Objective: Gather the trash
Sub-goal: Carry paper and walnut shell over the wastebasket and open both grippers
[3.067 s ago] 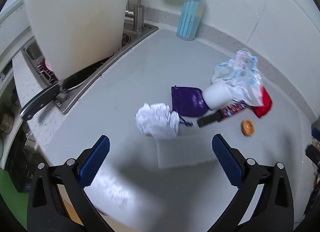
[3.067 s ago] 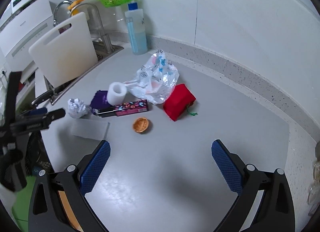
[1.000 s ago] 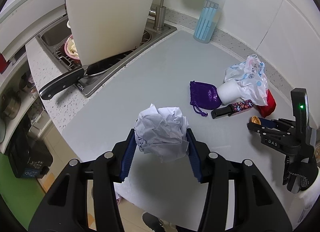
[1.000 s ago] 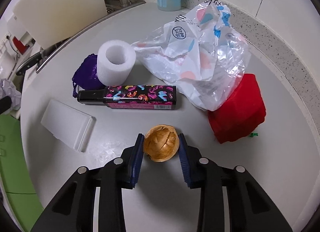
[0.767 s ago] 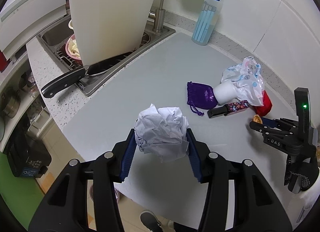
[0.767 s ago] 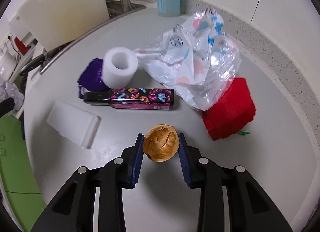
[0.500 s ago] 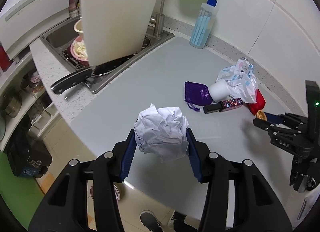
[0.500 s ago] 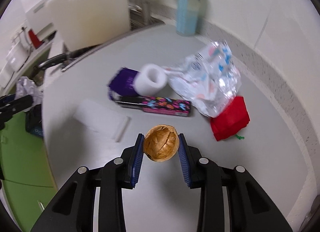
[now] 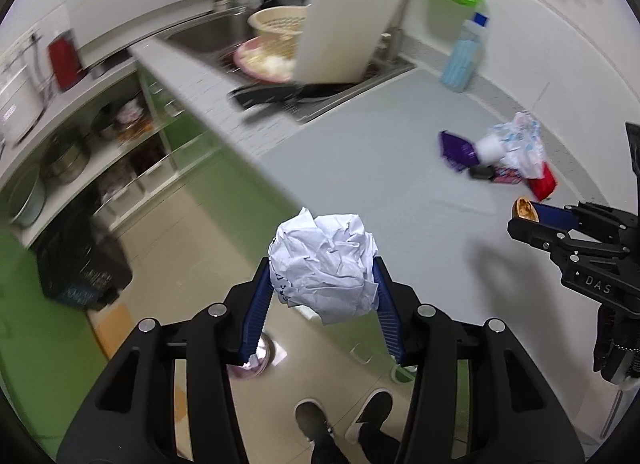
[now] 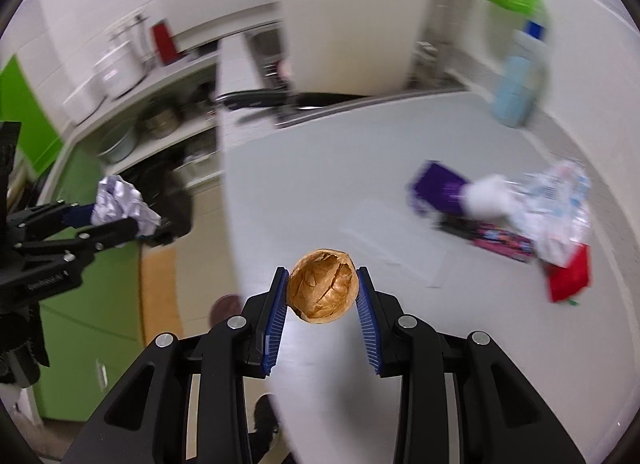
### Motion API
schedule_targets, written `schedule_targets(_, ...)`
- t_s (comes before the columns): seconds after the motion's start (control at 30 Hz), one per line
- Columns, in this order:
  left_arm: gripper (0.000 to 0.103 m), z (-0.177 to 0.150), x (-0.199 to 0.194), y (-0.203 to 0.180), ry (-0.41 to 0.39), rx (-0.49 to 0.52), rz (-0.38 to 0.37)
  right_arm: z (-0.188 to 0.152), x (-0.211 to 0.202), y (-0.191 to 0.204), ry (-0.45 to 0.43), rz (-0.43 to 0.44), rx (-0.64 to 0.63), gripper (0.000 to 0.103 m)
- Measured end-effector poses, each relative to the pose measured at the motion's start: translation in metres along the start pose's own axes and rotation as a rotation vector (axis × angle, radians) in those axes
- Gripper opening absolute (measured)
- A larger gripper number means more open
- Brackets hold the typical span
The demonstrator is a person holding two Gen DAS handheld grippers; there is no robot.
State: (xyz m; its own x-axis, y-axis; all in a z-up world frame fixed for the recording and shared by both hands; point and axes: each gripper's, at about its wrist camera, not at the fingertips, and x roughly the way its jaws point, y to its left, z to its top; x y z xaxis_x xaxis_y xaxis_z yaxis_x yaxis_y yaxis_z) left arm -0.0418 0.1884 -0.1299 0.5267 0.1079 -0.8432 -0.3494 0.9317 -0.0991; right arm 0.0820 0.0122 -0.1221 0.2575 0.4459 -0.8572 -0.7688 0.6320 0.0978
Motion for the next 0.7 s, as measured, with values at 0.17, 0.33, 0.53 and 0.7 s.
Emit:
schedule_targets(0.17, 0.049, -0.038, 0.001, 0.046, 0.026, -0.071, 0.035, -0.003, 0.038, 0.06, 0.048, 0.068, -0.074, 0.033)
schedule_targets(0.33, 0.049, -0.083, 0.03, 0.094, 0.085, -0.14, 0.071, -0.014, 0.085, 0.113, 0.106, 0.113, -0.139, 0.033)
schedule_targets(0.53, 0.049, -0.147, 0.102, 0.151, 0.171, -0.222, 0.082, -0.044, 0.175, 0.163, 0.184, 0.14, -0.212, 0.033)
schedule_targets(0.7, 0.049, -0.202, 0.189, 0.19, 0.232, -0.261, 0.085, -0.079, 0.257, 0.183, 0.243, 0.143, -0.249, 0.033)
